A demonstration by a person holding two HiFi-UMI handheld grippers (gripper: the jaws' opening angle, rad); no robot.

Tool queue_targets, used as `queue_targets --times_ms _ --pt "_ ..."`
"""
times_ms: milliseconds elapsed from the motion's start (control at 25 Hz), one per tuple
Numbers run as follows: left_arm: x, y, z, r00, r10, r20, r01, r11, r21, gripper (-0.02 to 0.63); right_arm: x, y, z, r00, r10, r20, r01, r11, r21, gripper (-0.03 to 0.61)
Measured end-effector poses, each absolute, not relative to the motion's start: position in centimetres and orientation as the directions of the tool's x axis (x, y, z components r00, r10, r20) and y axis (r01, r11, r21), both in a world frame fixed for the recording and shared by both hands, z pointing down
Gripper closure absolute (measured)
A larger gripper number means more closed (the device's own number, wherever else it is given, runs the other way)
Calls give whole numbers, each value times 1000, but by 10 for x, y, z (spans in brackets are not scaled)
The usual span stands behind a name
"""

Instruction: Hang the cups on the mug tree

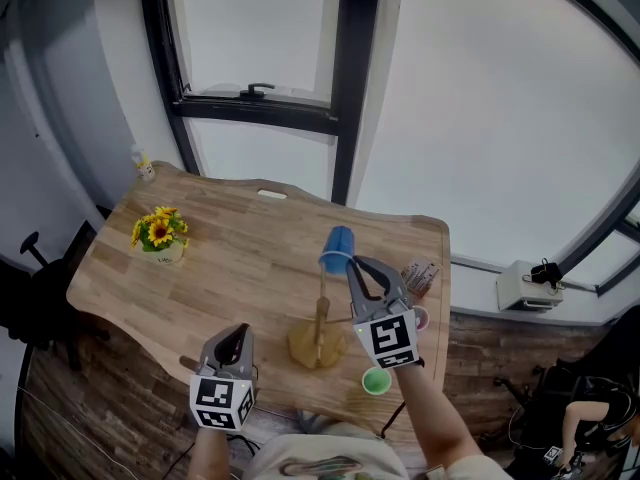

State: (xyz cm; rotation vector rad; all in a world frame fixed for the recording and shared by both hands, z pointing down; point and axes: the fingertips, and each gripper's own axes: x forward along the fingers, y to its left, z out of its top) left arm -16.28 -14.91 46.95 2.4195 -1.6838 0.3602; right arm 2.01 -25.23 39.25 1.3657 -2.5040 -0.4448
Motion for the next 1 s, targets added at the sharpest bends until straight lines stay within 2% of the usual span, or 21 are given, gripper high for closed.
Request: queue_targets --times_ms 1000 --pt "-158 -145 472 344 -891 295 -934 -357 10 609 6 -232 402 -568 -818 92 -699 538 472 560"
